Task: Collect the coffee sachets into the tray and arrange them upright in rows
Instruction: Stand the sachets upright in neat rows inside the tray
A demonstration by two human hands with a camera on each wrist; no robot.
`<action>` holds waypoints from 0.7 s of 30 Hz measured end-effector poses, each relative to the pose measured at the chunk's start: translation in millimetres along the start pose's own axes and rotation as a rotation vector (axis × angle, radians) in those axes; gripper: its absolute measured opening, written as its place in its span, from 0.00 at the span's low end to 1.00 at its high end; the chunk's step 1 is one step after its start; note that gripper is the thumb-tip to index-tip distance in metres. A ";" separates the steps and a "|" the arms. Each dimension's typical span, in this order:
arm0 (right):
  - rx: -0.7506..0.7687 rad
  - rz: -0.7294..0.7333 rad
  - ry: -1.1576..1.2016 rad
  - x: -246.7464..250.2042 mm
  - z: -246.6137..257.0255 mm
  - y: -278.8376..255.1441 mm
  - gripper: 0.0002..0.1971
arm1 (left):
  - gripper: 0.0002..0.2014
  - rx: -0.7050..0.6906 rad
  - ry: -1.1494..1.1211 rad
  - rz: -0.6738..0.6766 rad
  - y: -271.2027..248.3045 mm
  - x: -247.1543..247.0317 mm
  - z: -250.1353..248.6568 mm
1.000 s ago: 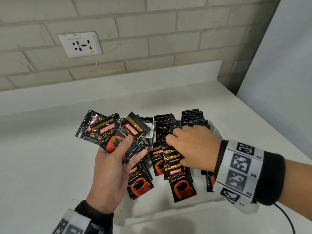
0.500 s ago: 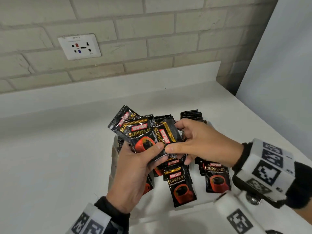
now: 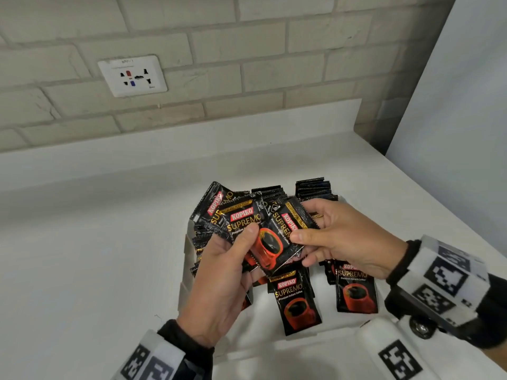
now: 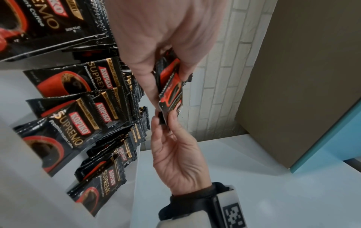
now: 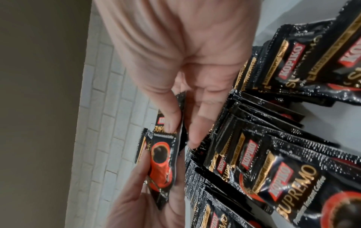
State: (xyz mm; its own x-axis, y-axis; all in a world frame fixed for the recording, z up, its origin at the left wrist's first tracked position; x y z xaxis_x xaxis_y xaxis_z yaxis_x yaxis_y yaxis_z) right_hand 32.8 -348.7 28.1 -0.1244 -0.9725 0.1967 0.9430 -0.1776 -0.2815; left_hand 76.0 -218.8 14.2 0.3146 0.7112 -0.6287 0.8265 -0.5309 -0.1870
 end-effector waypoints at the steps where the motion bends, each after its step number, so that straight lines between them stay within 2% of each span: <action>1: -0.008 -0.020 0.012 1.4 -0.7 -0.1 0.15 | 0.16 -0.004 -0.010 -0.009 0.3 1.1 0.2; 9: -0.012 -0.088 0.072 11.2 -2.6 -3.0 0.02 | 0.15 0.061 -0.149 -0.057 0.2 6.0 5.1; 13: 0.001 -0.089 0.131 15.4 -4.3 -4.2 0.06 | 0.15 0.058 -0.133 -0.096 1.7 13.0 5.4; 17: 0.058 -0.272 0.250 41.9 8.0 -7.2 0.06 | 0.10 0.021 -0.078 -0.124 4.4 22.6 2.3; 19: 0.137 -0.287 0.184 51.0 25.8 -11.7 0.10 | 0.08 -0.003 -0.033 -0.113 4.8 24.0 0.1; 21: 0.193 -0.170 -0.059 43.5 44.5 -15.8 0.16 | 0.08 -0.013 0.000 -0.109 4.9 23.0 0.0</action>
State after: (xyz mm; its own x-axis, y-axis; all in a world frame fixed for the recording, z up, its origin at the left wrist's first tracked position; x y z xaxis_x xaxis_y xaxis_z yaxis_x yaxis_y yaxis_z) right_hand 26.2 -381.5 82.9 -0.2737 -0.9195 0.2821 0.9521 -0.3007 -0.0564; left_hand 87.3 -205.0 -1.1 0.2228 0.7641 -0.6054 0.8616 -0.4449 -0.2444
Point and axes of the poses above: each hand's wrist, its own y-axis towards the middle knuckle, its own x-axis out of the back of the hand, z = x × y, the point moved 7 cm from there along y, towards the middle knuckle, and after that the axes turned 10 degrees about -y, right-handed, at the moved point
